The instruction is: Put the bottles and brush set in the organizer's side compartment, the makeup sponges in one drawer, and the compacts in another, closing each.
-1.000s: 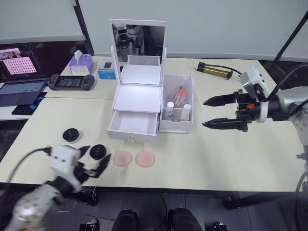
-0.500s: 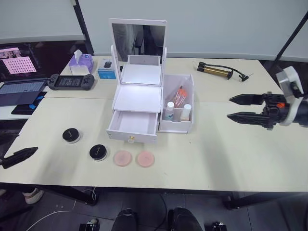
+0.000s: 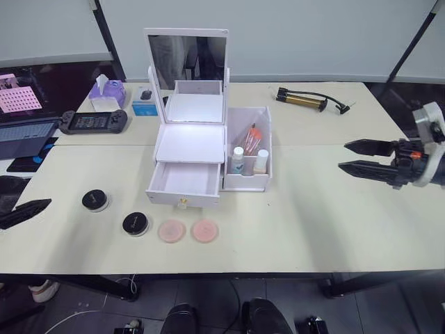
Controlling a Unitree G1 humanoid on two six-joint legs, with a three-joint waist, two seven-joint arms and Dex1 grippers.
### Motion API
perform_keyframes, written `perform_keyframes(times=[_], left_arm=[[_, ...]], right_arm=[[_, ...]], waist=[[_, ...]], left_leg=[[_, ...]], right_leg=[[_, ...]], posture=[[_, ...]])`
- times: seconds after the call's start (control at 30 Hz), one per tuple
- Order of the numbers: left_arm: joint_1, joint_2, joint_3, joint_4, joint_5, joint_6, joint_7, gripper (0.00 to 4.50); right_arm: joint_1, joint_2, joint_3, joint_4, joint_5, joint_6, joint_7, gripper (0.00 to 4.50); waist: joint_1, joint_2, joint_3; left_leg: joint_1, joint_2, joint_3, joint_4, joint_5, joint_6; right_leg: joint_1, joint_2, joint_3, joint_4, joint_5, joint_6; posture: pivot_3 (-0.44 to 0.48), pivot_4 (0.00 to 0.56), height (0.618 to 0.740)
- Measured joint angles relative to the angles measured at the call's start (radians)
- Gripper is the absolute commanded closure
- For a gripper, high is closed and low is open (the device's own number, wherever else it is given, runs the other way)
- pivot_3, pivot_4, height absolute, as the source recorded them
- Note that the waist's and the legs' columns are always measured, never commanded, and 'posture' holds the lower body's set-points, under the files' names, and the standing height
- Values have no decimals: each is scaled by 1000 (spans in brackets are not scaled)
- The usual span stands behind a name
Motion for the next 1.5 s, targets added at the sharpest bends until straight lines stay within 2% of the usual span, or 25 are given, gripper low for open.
perform_keyframes(times=[0.1,0.3,0.4,0.57,0.73,0.8,0.87,1.03,1.33,1.5], left_arm=[[32,-22,-15,-58,20,8,5,27],[121,-95,-40,-336,-118,182,-28,27],[180,-110,-90,-506,-189,275,-25,27],[162,-214,-272,-679,-208,288,76,27],[25,-314,-566,-822,-127,295,265,27],[-24,-355,-658,-841,-89,300,330,27],[-69,-401,-758,-828,6,279,416,27],[-147,-504,-890,-735,130,248,530,27],[-213,-601,-1009,-678,236,250,633,27],[-244,-580,-1069,-676,304,314,655,27]], right_arm=[[-80,7,38,-36,1,26,-7,0],[-202,43,123,-174,30,71,-1,0],[-226,21,161,-241,82,145,56,0],[-208,10,186,-359,124,210,66,0],[-170,-24,195,-445,140,237,38,0],[-153,-32,196,-466,140,244,19,0],[-139,-40,194,-490,143,254,-5,0],[-112,-67,167,-534,183,311,-54,0],[-110,-91,151,-559,229,338,-101,0],[-115,-106,151,-553,238,342,-103,0]], waist=[[0,2,0],[6,2,0],[14,1,0],[18,1,0],[30,0,0],[28,-1,-1],[28,-1,-1],[27,-1,-1],[27,-1,-1],[27,-1,-1]], left_leg=[[0,0,0,0,0,0],[-1,0,0,0,0,0],[0,-1,-1,0,0,0],[0,-1,-2,1,0,0],[-1,-3,-3,2,0,0],[-1,-3,-3,2,0,0],[-1,-3,-4,2,0,0],[-1,-3,-4,2,0,1],[-1,-3,-6,2,0,1],[-1,-4,-6,2,0,1]], right_leg=[[-1,0,0,0,0,0],[0,-1,0,0,0,0],[1,-1,0,-1,0,1],[2,0,2,-1,1,1],[4,0,3,-2,2,4],[4,1,4,-2,2,4],[4,1,4,-2,2,4],[4,1,4,-2,2,4],[4,1,4,-2,2,4],[4,1,4,-2,2,4]], posture=[[0,150,689],[0,150,689],[0,150,689],[0,150,689],[0,150,689],[0,150,689],[0,150,689],[0,150,689],[0,150,689],[0,150,689]])
